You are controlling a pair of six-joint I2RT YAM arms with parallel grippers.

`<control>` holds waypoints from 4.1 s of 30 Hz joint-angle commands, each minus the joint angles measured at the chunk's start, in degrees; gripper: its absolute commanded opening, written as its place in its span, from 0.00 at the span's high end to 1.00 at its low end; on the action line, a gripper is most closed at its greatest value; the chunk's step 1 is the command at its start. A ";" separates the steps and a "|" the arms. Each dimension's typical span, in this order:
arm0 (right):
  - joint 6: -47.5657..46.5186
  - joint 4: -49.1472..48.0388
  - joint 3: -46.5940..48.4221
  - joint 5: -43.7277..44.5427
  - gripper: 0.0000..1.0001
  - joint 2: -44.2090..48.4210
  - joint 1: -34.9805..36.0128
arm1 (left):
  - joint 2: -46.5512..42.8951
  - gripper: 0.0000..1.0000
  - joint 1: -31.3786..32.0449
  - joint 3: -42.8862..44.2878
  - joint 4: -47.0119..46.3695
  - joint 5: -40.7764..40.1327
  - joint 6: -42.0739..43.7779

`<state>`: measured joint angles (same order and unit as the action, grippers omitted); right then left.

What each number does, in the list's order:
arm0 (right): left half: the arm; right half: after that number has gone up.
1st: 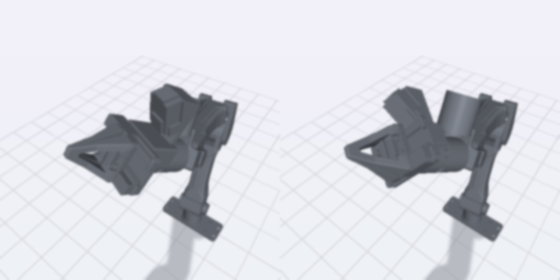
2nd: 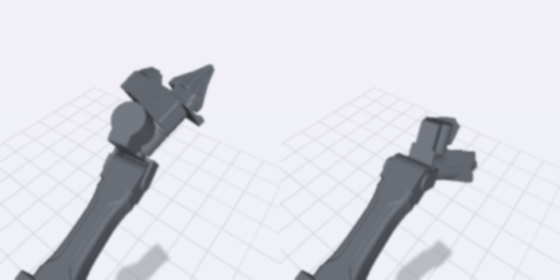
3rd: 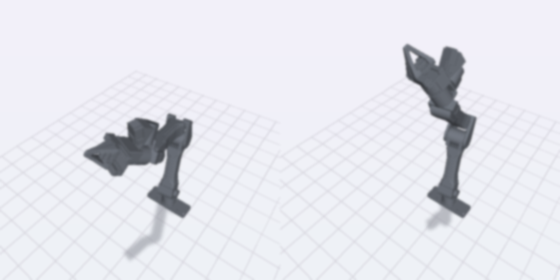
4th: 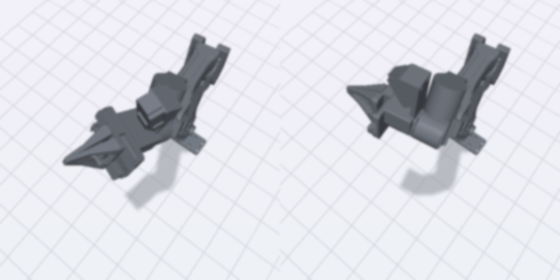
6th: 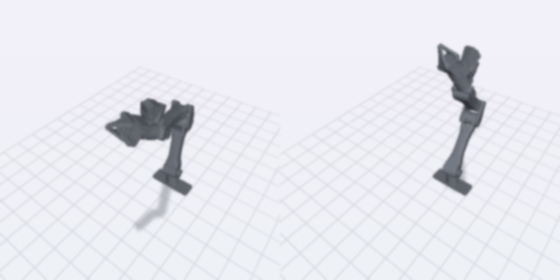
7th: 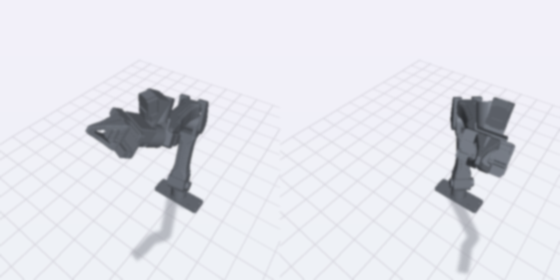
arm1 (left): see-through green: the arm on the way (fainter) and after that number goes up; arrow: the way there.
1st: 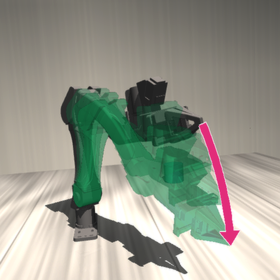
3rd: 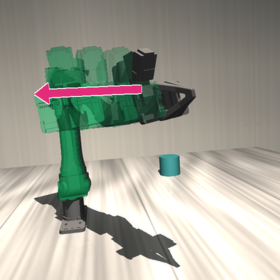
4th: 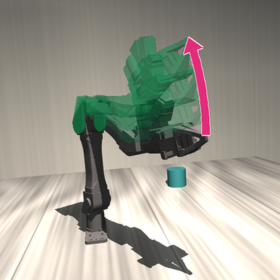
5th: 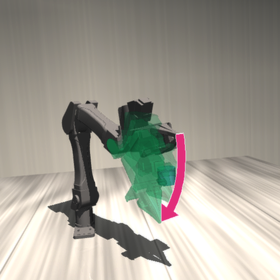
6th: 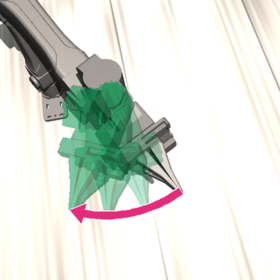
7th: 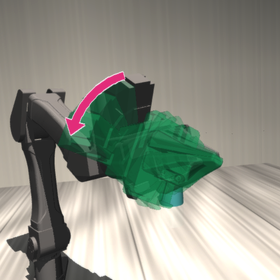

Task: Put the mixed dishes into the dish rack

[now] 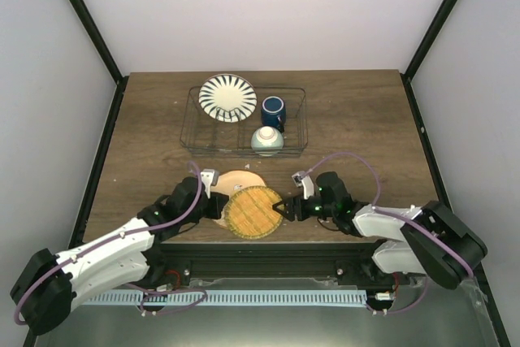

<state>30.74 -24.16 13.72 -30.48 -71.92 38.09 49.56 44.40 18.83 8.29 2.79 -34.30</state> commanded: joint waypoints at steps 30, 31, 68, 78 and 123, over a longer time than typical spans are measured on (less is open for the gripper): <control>0.42 -4.03 3.94 -6.79 0.84 -8.85 1.73 | 1.42 1.00 -0.01 -2.26 -3.46 0.10 -0.06; 0.05 -2.83 4.16 -6.30 0.88 -8.22 1.73 | 1.35 1.00 0.02 -2.27 -3.42 0.11 -0.02; -39.19 19.69 36.49 32.23 0.99 16.09 1.60 | -5.52 0.00 -1.82 18.43 29.57 -16.34 -2.01; -53.07 -17.10 32.14 16.31 0.99 -0.44 -4.10 | -8.36 0.00 -2.97 15.49 29.24 -14.65 -1.44; -65.00 -7.63 61.90 6.21 0.98 -43.56 -6.70 | -6.73 0.00 -5.82 12.44 26.16 -14.87 -0.51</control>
<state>-36.14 -32.29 71.35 -24.51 -114.91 31.73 42.70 38.87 31.59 35.59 -11.75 -35.38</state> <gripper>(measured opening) 0.064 0.997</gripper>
